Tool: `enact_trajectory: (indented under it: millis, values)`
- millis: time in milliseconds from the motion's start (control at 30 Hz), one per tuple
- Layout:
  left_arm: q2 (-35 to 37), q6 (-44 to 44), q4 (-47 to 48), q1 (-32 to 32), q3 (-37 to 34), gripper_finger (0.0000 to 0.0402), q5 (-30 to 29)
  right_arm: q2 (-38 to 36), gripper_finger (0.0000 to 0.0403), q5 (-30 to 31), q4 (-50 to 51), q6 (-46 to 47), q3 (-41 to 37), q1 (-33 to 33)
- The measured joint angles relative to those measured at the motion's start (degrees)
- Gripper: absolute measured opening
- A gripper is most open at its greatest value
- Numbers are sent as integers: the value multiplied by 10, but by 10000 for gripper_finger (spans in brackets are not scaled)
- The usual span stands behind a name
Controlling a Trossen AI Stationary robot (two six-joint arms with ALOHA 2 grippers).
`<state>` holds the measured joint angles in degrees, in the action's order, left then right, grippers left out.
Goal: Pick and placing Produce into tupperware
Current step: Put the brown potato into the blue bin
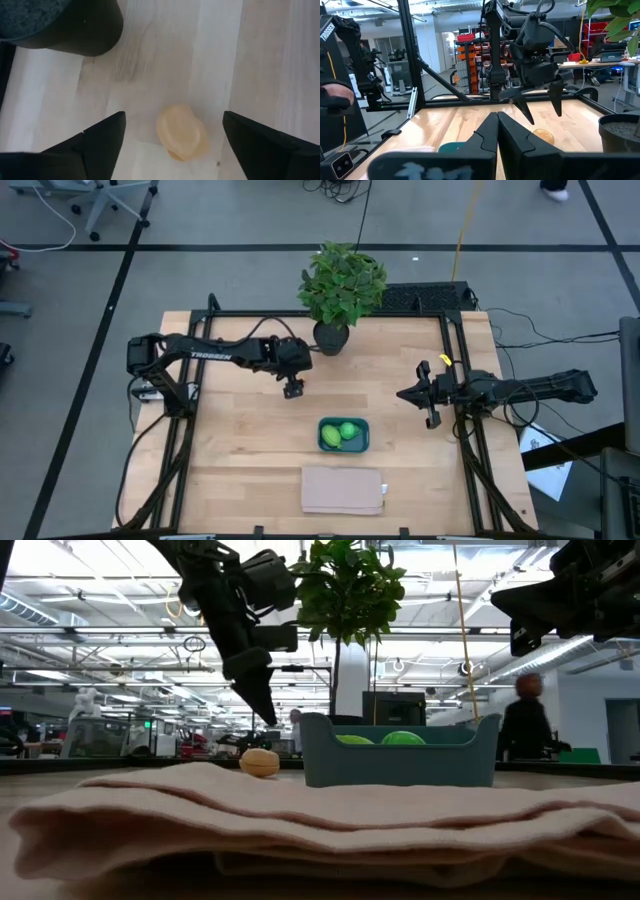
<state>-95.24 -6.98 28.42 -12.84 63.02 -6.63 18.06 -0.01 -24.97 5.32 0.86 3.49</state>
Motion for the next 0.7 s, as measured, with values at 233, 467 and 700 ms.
enact_trajectory:
  millis: [233, 467, 700]
  values:
    - [0, 27, -4, 0, -4, 394, -37, 0, 0, 0, 0, 0, 0, 0]
    - [0, 47, 0, -1, -4, 399, -36, 0, 0, 0, 0, 0, 0, 0]
    - [0, 61, -11, 4, -12, 399, -20, 0, 0, 0, 5, 0, 0, 0]
